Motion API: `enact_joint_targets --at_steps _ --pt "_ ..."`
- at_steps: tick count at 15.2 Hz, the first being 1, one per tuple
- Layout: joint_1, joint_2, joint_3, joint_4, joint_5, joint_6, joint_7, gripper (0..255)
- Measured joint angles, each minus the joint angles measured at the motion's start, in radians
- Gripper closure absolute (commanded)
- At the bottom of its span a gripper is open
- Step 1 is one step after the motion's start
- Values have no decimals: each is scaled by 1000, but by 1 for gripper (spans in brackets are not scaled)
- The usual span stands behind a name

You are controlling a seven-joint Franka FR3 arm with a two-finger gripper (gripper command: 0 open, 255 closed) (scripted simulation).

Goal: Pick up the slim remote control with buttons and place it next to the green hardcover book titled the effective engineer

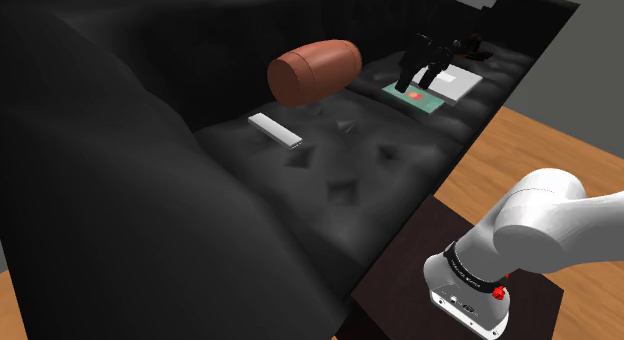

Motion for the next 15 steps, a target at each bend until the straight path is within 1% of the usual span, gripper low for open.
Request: enact_joint_targets --at_steps 1,3,4,8,13,15 --pt "0 0 0 0 0 0 0 0" --pt "4 36 13 -1 4 32 9 0" --pt "6 78 21 19 6 51 15 0" --pt "14 212 54 38 10 150 38 0" --pt "21 399 93 113 3 242 76 0" --pt "22 481 104 161 -5 267 90 0"
